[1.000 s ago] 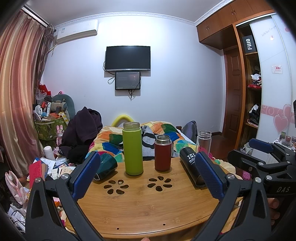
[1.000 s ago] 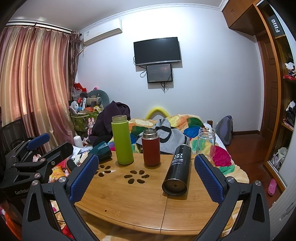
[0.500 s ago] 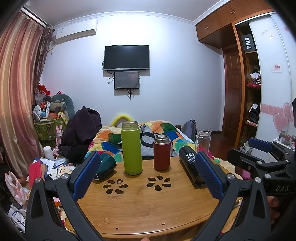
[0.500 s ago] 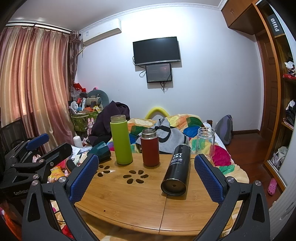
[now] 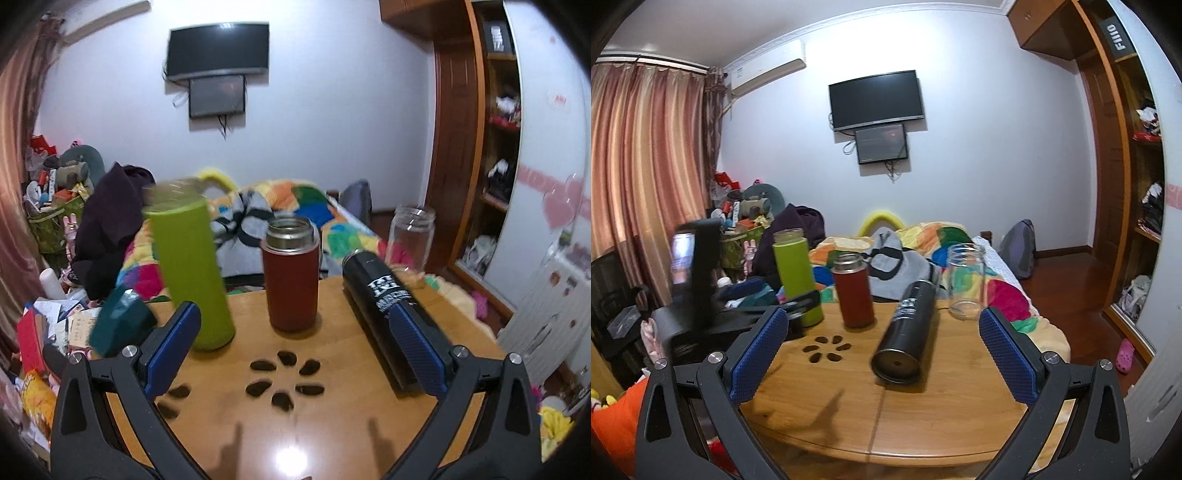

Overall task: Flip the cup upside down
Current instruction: 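Move the left tool forward and close it around the red cup, then lift the red cup with the left tool and pass it to the right tool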

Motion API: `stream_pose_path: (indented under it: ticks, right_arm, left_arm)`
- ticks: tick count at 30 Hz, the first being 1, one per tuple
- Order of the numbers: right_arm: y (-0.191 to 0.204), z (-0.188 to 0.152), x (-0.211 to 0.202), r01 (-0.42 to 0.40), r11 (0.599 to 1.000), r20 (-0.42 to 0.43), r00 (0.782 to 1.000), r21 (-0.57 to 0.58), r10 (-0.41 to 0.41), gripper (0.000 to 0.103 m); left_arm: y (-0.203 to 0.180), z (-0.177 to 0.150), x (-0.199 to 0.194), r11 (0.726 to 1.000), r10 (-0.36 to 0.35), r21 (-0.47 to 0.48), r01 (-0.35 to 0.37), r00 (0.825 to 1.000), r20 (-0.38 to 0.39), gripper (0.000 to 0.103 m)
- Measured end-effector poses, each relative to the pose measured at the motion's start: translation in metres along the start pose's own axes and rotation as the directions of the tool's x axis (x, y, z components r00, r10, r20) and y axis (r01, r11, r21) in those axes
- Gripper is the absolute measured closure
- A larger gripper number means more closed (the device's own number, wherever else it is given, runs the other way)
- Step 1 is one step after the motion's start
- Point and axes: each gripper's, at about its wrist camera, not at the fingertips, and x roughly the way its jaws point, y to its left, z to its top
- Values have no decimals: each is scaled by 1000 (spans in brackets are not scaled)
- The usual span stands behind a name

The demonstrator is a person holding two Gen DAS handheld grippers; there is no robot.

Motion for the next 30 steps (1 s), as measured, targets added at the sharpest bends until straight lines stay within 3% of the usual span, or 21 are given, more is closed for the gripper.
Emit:
stream_pose_path:
  ticks: [5,8,10,12,14,19,23,30]
  right_arm:
    - [-21,-7,6,21,999,-17,1000,36,-20,0]
    - [-32,-11,10,35,998,-32,999,53,-34,0]
    - [-42,-16,14,43,997,-46,998,71,-39,0]
    - [-48,-18,19,42,995,-58,998,88,-37,0]
    - [-53,-21,21,42,994,-69,997,102,-35,0]
    - [-55,-25,24,41,993,-82,996,111,-32,0]
    - [-52,-23,28,32,994,-84,996,103,-23,0]
    - [-31,-22,31,0,998,-86,996,60,5,0]
  left_arm:
    - [3,13,72,998,8,-60,-15,993,-115,0]
    - [9,15,100,993,-4,-115,-12,990,-139,0]
    - [9,16,113,992,11,-119,-30,987,-157,12]
    - [8,16,123,993,11,-115,-32,983,-182,31]
    - [5,16,129,992,15,-119,-40,979,-202,41]
    - [0,15,118,997,6,-78,-23,978,-209,41]
    - [4,13,100,997,-58,-61,44,967,-250,42]
    - [3,-2,36,990,-125,25,138,951,-283,42]
